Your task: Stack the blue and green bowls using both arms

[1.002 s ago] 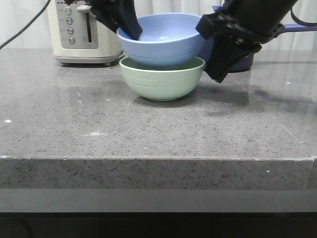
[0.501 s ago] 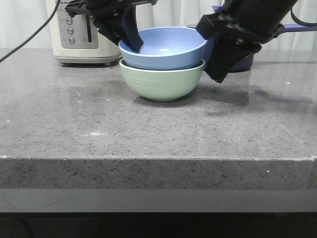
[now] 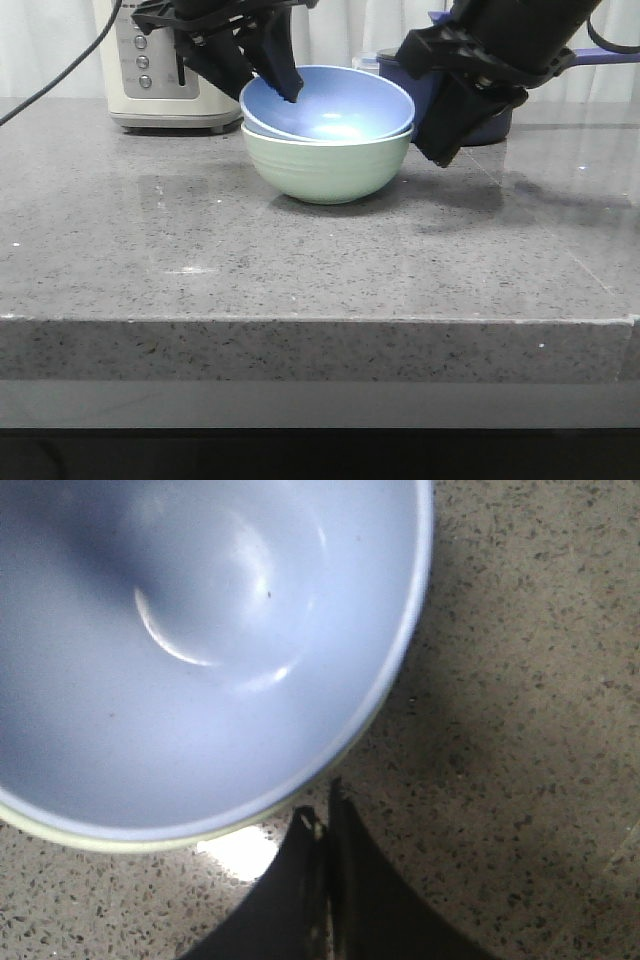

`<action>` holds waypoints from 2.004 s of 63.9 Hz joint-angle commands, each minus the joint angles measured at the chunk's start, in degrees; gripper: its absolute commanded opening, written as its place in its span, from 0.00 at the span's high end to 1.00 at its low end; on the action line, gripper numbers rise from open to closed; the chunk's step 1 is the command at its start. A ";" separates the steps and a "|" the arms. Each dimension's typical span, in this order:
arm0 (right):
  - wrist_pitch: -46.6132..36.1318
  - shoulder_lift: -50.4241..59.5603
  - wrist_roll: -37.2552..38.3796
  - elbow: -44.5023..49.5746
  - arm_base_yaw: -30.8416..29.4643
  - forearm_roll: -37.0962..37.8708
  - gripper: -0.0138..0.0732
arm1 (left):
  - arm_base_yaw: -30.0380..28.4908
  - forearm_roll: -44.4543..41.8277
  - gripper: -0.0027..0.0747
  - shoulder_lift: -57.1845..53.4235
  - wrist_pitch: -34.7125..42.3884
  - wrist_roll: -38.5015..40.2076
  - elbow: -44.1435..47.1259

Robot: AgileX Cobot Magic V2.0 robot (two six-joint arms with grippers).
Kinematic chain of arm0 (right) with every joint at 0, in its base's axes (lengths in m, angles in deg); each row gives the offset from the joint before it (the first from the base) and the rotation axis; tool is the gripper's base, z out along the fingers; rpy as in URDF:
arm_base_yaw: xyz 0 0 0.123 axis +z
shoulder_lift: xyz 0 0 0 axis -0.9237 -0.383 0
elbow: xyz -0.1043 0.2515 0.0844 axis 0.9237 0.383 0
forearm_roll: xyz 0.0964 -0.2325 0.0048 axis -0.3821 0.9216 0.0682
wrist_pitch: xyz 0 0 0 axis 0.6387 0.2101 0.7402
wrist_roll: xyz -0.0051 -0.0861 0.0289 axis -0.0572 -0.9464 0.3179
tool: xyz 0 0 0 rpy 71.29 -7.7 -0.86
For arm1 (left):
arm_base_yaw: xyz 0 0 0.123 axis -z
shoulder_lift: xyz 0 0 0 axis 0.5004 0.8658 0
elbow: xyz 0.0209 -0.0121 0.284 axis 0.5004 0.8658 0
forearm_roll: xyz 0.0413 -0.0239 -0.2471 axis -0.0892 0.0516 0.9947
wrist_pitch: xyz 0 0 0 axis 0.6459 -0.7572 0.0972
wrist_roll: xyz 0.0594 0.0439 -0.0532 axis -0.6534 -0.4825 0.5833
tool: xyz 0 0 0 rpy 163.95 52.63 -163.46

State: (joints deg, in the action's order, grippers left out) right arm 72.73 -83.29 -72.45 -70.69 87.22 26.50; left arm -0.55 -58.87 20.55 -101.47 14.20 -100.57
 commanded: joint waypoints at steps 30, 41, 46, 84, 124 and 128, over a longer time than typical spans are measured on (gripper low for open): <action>-2.00 2.37 -0.69 -1.45 -0.30 -1.15 0.91 | 0.17 -5.14 0.54 -11.05 -4.99 0.93 -7.31; -2.00 2.37 -0.69 -1.45 -0.30 -1.15 0.91 | 0.17 -6.67 0.54 -18.84 -0.94 1.29 1.39; -2.00 2.37 -0.69 -1.45 -0.30 -1.15 0.91 | 0.04 -7.41 0.54 -22.97 0.90 1.29 7.11; -2.00 2.37 -0.69 -1.45 -0.30 -1.15 0.91 | -6.49 -7.53 0.54 -47.13 3.62 1.83 35.83; -2.19 2.37 -0.69 -1.45 -0.30 -1.28 0.91 | -6.49 -5.58 0.54 -51.80 4.35 1.83 39.82; -2.24 2.37 -0.69 -1.45 -0.30 -1.28 0.91 | -6.49 -5.58 0.54 -51.80 4.50 1.83 39.82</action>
State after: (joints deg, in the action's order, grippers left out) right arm 72.73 -83.29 -72.45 -70.69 87.22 26.50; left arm -6.78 -65.43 -30.31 -100.99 15.56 -59.32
